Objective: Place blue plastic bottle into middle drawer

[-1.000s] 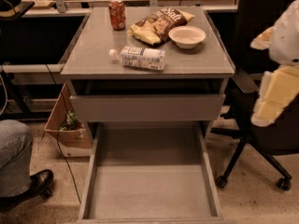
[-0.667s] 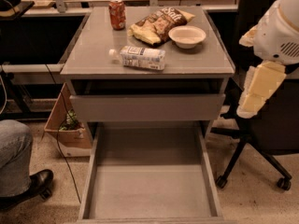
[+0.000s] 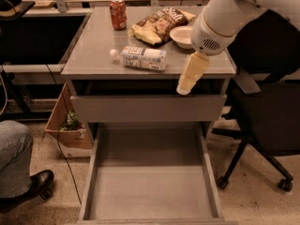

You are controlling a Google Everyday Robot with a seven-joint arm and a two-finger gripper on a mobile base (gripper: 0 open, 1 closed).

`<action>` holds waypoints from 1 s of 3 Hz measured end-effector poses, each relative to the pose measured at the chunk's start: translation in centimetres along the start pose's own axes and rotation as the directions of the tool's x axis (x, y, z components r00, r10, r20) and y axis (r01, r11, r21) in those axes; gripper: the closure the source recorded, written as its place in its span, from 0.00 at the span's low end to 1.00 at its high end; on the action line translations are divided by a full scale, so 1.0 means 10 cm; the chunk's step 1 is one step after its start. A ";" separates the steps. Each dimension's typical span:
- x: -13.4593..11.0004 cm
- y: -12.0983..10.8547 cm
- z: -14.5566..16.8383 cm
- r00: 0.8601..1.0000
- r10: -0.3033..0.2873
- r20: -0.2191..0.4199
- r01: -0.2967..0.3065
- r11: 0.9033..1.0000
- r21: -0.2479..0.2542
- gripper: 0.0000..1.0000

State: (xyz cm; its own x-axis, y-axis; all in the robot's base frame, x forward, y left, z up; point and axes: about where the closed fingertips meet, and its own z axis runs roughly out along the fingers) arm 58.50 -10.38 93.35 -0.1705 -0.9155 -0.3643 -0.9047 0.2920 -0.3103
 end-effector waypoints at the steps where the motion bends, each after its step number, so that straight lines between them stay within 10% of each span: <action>1: 0.00 0.00 0.00 1.000 0.000 0.000 0.000 1.000 0.000 0.00; 3: -0.25 -0.31 0.18 0.991 0.076 0.113 -0.076 0.997 -0.003 0.00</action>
Offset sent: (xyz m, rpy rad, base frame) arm 0.0023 -0.0056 0.0026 0.0591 0.0077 -0.0093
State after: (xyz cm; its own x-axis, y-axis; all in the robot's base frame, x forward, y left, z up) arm 62.40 -8.52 93.58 -0.1931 -0.8537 -0.4836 -0.8905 0.3595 -0.2789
